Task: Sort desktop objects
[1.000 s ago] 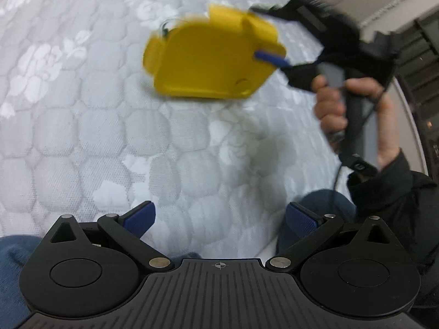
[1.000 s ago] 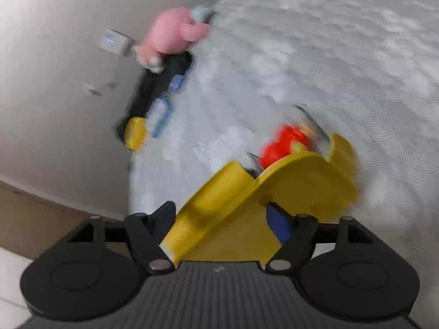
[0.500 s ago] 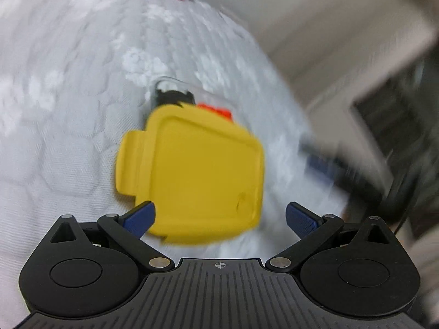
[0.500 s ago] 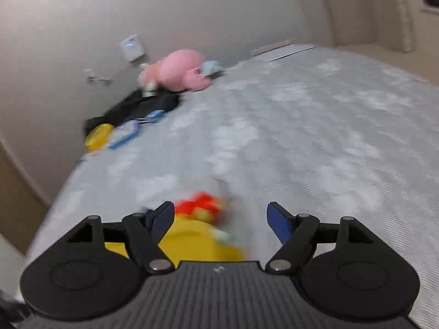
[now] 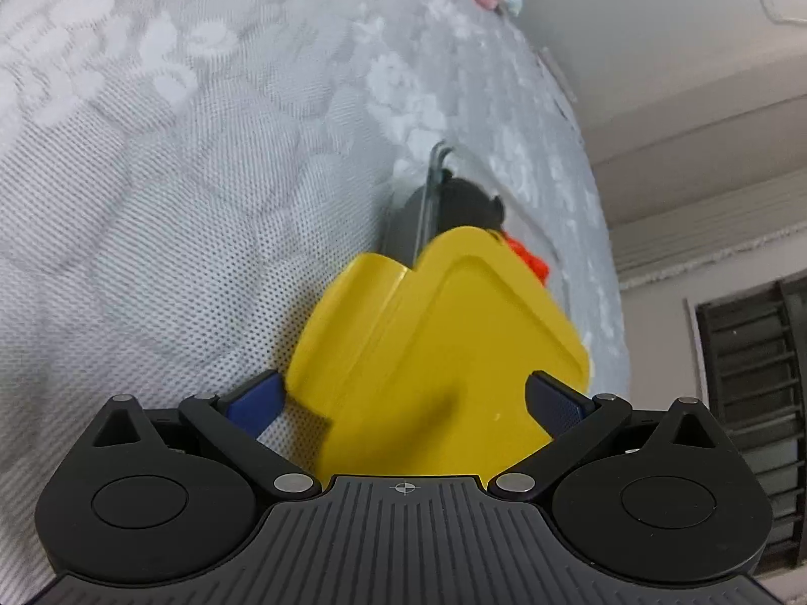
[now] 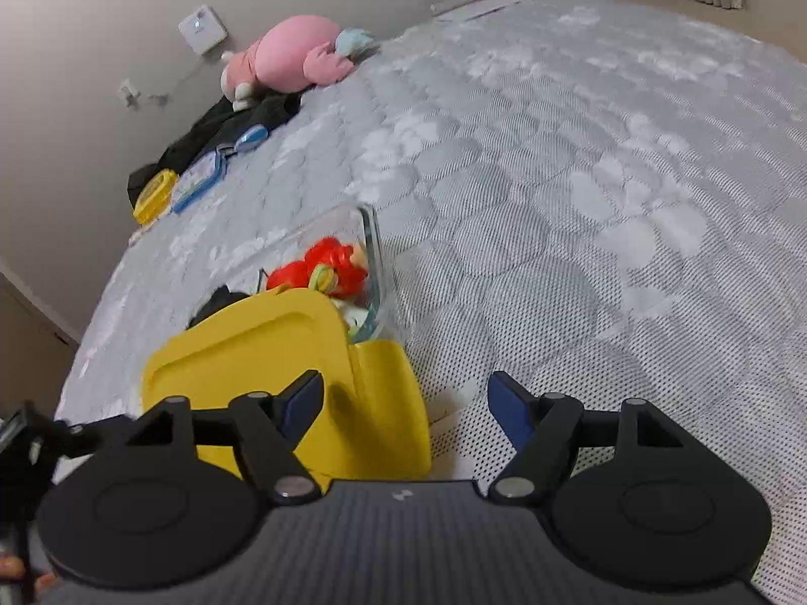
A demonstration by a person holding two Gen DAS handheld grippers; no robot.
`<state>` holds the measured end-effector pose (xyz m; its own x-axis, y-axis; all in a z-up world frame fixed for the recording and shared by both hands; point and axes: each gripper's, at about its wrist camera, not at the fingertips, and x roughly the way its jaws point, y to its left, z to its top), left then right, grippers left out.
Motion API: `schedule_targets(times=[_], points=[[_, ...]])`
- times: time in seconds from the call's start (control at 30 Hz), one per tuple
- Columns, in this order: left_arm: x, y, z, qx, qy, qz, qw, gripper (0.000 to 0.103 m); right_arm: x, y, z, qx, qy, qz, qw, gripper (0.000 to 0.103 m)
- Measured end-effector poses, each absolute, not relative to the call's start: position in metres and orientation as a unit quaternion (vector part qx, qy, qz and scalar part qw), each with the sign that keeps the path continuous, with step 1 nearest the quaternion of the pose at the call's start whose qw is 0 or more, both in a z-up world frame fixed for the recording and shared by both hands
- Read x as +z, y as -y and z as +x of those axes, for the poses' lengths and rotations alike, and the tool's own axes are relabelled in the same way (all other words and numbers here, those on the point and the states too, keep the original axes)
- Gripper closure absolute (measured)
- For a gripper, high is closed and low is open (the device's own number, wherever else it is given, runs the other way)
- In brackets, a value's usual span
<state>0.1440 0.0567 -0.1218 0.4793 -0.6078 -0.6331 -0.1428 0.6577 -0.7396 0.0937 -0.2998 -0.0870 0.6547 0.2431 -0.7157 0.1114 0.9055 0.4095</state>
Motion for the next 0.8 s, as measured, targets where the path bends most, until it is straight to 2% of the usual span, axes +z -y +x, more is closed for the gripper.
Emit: schedule_targets(times=[0.07,0.1,0.2,0.27,0.3,0.33,0.5,0.53,0.63,0.73,0.8], points=[[-0.125,-0.054,0.147,-0.163,-0.487,-0.383,0.768,0.000,-0.092,0.293,0.096,0.051,-0.421,0.212,0.880,0.031],[-0.124,-0.053,0.148,-0.166,-0.485,-0.378,0.771,0.001,-0.094,0.289,0.096,0.063,-0.423,0.210,0.879,0.038],[-0.113,-0.053,0.144,-0.167,-0.472,-0.353,0.791,0.004,-0.091,0.280,0.090,0.075,-0.411,0.195,0.887,0.041],[-0.106,-0.056,0.142,-0.160,-0.458,-0.342,0.805,0.014,-0.085,0.279,0.086,0.079,-0.394,0.193,0.895,0.044],[-0.104,-0.057,0.143,-0.157,-0.451,-0.335,0.812,0.024,-0.082,0.280,0.083,0.080,-0.384,0.194,0.899,0.046],[-0.100,-0.059,0.143,-0.156,-0.443,-0.334,0.817,0.027,-0.079,0.280,0.081,0.081,-0.374,0.194,0.903,0.049],[-0.068,-0.051,0.139,-0.188,-0.370,-0.307,0.856,0.029,-0.067,0.283,0.079,0.082,-0.332,0.204,0.918,0.051],[-0.059,-0.045,0.140,-0.201,-0.349,-0.292,0.867,0.020,-0.068,0.284,0.082,0.081,-0.332,0.205,0.917,0.050],[-0.042,-0.031,0.151,-0.206,-0.313,-0.254,0.892,0.014,-0.072,0.284,0.090,0.078,-0.334,0.210,0.916,0.050],[-0.051,-0.030,0.171,-0.213,-0.335,-0.268,0.878,0.017,-0.075,0.285,0.099,0.074,-0.336,0.215,0.914,0.050],[-0.066,-0.028,0.176,-0.218,-0.379,-0.268,0.859,0.017,-0.078,0.285,0.104,0.072,-0.337,0.218,0.913,0.057]])
